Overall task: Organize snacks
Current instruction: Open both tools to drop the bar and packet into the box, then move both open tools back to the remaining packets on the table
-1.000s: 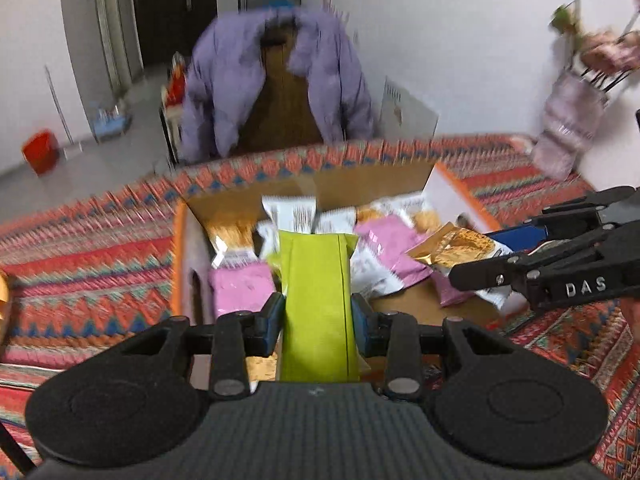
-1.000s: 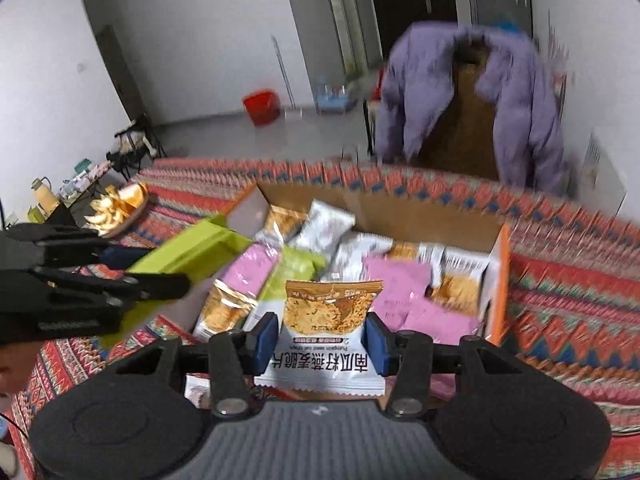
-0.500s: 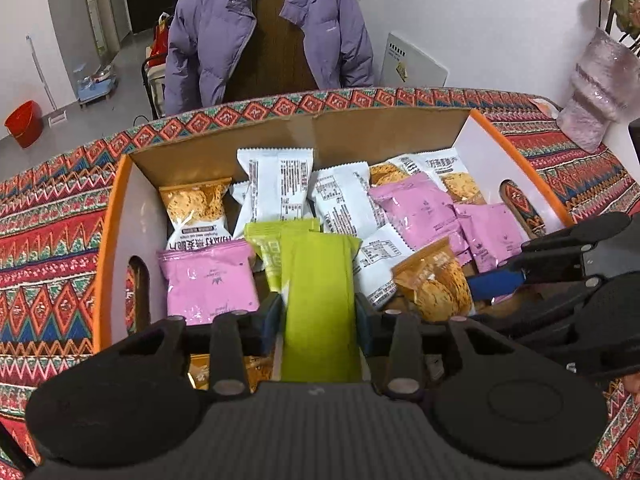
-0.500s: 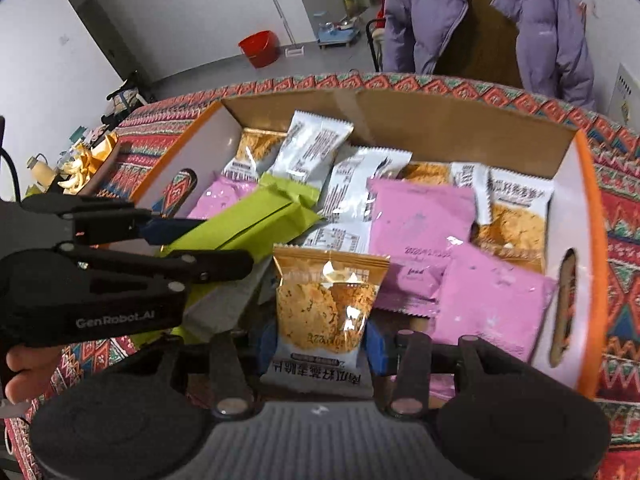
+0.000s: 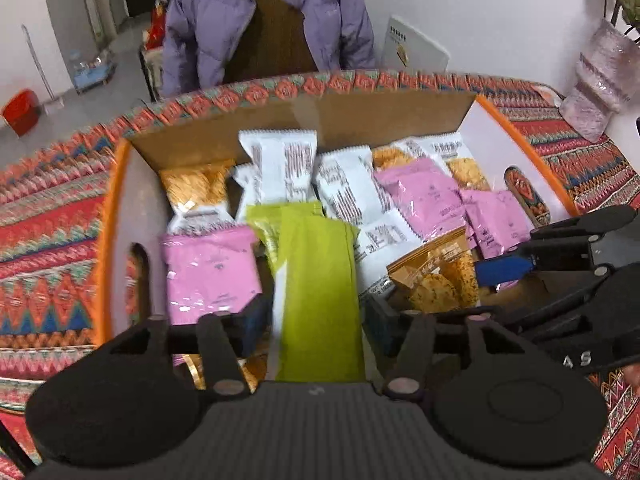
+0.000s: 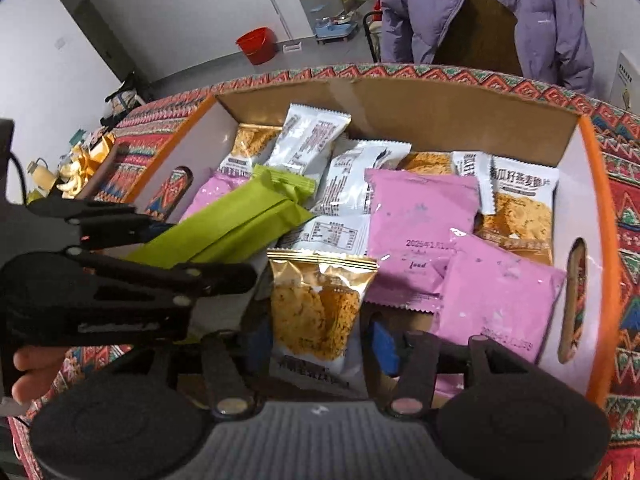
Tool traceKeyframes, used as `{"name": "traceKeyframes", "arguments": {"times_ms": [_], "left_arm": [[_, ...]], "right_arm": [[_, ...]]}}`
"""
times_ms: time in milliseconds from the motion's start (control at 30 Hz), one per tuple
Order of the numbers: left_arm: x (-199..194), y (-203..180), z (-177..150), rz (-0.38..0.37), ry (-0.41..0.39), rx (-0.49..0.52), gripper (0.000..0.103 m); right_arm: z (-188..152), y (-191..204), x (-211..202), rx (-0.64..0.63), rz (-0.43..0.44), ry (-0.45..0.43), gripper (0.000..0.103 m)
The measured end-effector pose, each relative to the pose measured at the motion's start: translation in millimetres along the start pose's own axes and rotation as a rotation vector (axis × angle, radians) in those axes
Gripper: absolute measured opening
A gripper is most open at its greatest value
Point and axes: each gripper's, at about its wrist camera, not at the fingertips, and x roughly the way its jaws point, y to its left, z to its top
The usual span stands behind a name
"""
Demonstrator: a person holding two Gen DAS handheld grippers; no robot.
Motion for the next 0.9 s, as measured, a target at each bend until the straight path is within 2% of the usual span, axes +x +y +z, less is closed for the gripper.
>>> {"name": "traceKeyframes", "arguments": {"times_ms": [133, 200, 367, 533, 667, 733, 900], "left_arm": [[-40.2, -6.3, -1.9, 0.007, -0.049, 0.016, 0.06], [-65.7, -10.3, -3.0, 0.015, -0.083, 0.025, 0.067], [-131.0, -17.9, -9.9, 0.034, -0.146, 0.033, 0.075], [-190.6, -23.3, -25.1, 0.058, -0.201, 0.01, 0.08], [-237.4, -29.5, -49.5, 0.08, -0.262, 0.01, 0.083], [-260.0, -33.6, -66.8, 0.094, -0.3, 0.004, 0.085], [-308.8, -42.7, -123.5, 0.15, -0.444, 0.001, 0.097]], "right_arm": [[0.5, 14.1, -34.4, -0.022, -0.014, -0.044, 0.059], [0.2, 23.8, -56.1, -0.039, -0.027, -0.071, 0.059], [-6.4, 49.3, -115.2, -0.089, -0.062, -0.136, 0.06], [-22.0, 69.9, -171.4, -0.119, -0.101, -0.204, 0.067], [-44.3, 86.3, -213.5, -0.15, -0.124, -0.26, 0.073], [-59.9, 95.4, -232.8, -0.173, -0.147, -0.298, 0.081], [-111.7, 121.2, -268.6, -0.247, -0.219, -0.39, 0.088]]}}
